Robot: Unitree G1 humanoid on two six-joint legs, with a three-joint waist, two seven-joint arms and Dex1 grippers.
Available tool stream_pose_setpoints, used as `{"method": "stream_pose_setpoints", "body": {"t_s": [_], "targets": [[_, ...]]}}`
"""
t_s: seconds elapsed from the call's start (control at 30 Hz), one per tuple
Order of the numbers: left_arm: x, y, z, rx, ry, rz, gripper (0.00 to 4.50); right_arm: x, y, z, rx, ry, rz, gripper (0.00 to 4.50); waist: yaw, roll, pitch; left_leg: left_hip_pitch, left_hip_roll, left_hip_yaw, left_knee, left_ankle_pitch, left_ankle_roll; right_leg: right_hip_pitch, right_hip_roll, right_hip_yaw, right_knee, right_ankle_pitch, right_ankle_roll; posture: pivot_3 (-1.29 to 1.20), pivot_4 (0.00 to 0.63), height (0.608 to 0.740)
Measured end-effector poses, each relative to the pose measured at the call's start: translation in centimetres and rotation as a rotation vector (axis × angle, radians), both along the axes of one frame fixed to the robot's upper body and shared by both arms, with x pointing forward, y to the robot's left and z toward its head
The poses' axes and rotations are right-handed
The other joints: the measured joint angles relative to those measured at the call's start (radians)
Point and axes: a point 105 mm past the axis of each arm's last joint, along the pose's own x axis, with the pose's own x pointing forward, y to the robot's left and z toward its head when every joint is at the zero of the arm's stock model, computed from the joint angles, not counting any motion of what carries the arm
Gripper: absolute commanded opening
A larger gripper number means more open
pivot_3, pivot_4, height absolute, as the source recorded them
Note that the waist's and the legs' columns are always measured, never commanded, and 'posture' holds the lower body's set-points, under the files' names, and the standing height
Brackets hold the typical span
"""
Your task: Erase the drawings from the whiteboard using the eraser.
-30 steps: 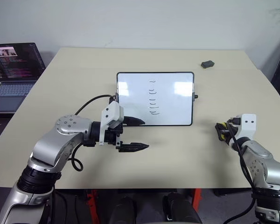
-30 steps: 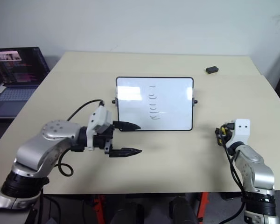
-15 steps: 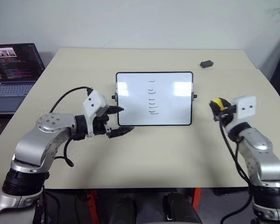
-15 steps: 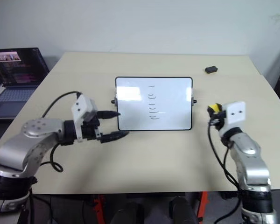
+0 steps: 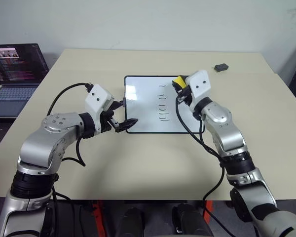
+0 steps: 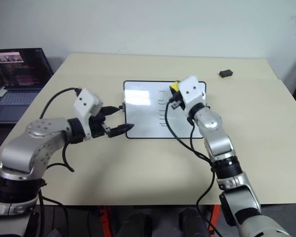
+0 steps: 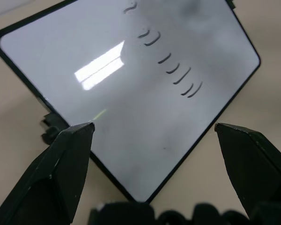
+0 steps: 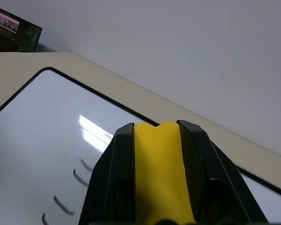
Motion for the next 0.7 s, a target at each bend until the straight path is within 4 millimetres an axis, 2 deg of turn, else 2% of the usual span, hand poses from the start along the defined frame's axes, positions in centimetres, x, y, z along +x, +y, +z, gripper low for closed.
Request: {"method": "stream_pose_setpoints", "body": {"t_s": [0.13, 0.27, 0.37, 0.5, 0.7], "targets": [[0.7, 0.1, 0.3, -0.007, -0.014, 0.030, 4.50, 0.9, 1.0, 0.8, -0.008, -0.016, -0.002, 0.99, -0.001, 0.000, 0.000, 0.000, 0.000, 0.000, 0.000, 0.000, 0.000, 0.000, 0.000, 0.000, 0.000, 0.000, 0.000, 0.00, 0.150, 0.740], [0.8, -0.1, -0.1, 0.004, -0.004, 0.024, 4.50, 2.0, 1.1, 0.4, -0.023, -0.005, -0.027, 0.99, -0.003, 0.000, 0.000, 0.000, 0.000, 0.000, 0.000, 0.000, 0.000, -0.001, 0.000, 0.000, 0.000, 0.000, 0.000, 0.00, 0.150, 0.740], [0.8, -0.1, -0.2, 0.008, 0.000, 0.024, 4.50, 2.5, 1.5, -0.2, -0.026, 0.015, -0.040, 0.99, -0.004, 0.000, 0.000, 0.000, 0.000, 0.000, 0.000, 0.000, 0.000, -0.001, 0.000, 0.000, 0.001, 0.000, 0.000, 0.00, 0.150, 0.740], [0.7, -0.1, -0.3, 0.007, 0.004, 0.016, 4.50, 2.9, 2.6, -2.3, -0.059, 0.067, -0.023, 0.99, -0.008, 0.000, 0.000, 0.000, 0.000, 0.000, 0.000, 0.000, 0.000, -0.001, 0.000, 0.001, 0.001, 0.000, 0.000, 0.00, 0.150, 0.740], [0.7, -0.2, -0.3, 0.008, 0.006, 0.009, 4.50, 1.8, 5.3, -3.8, -0.123, 0.101, 0.098, 0.99, -0.022, 0.000, 0.000, 0.000, 0.000, 0.000, 0.000, 0.000, 0.000, -0.001, 0.000, 0.000, 0.002, 0.000, 0.000, 0.00, 0.150, 0.740]]}}
